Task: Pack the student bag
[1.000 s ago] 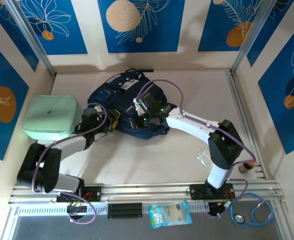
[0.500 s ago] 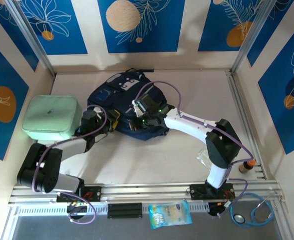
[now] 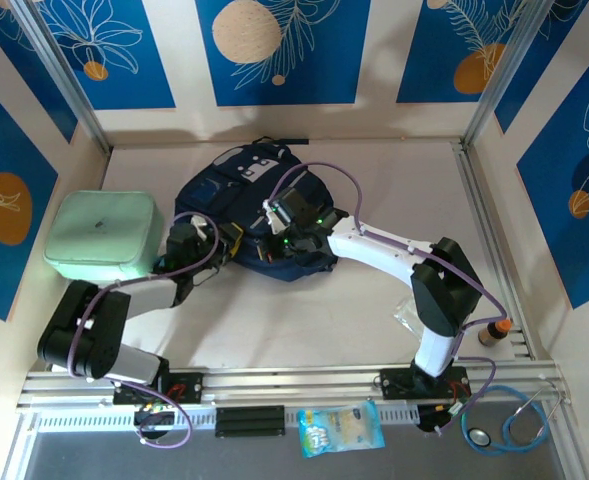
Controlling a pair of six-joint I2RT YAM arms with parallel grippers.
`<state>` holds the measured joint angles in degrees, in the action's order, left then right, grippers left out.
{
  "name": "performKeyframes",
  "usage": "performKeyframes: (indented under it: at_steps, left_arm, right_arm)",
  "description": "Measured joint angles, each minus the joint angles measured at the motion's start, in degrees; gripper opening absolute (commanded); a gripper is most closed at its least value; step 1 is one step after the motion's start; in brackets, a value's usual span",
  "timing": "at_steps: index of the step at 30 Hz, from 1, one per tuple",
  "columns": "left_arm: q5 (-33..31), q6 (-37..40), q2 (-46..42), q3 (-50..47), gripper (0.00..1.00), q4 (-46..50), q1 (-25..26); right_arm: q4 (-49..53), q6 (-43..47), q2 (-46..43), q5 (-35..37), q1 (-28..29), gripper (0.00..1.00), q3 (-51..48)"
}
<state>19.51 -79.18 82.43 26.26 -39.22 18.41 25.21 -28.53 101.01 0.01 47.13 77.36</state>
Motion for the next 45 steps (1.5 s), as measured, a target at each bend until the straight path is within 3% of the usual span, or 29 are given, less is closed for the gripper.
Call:
performKeyframes:
  at_steps: [4,8,13,19,27,36,42,45]
  left_arm:
    - [0.13,-0.42,0.92,0.48,0.07,-0.76,0.17]
    - [0.22,0.17,1.05,1.01,0.01,0.70,0.28]
    - [0.13,1.60,0.98,2.05,0.00,4.17,0.26]
    - [0.13,3.10,0.74,2.82,0.00,6.73,0.26]
    - [0.74,6.67,0.61,6.03,0.00,12.92,0.26]
    - [3.61,17.05,6.45,18.45,0.11,26.99,-0.70]
    - [3.52,21.29,8.37,21.92,0.40,29.75,-3.80]
    - [1.99,22.82,6.88,21.46,0.47,32.15,-6.40]
  right_arm:
    - [0.57,0.50,-0.04,2.40,0.07,0.00,-0.26]
    - [1.29,2.23,-0.72,7.43,-0.17,0.01,-2.36]
    - [2.47,4.52,-4.15,12.00,-3.58,0.04,-6.88]
    - [3.98,4.96,-5.18,15.52,-9.88,0.00,-7.74]
    - [4.35,4.52,-5.25,16.63,-10.82,0.00,-7.43]
    - [-0.44,2.97,-12.17,11.87,-7.69,0.00,-17.59]
    - [-2.82,-0.11,-12.48,5.01,-2.95,0.00,-18.80]
    - [-4.04,-1.01,-10.05,1.42,-1.44,0.00,-16.33]
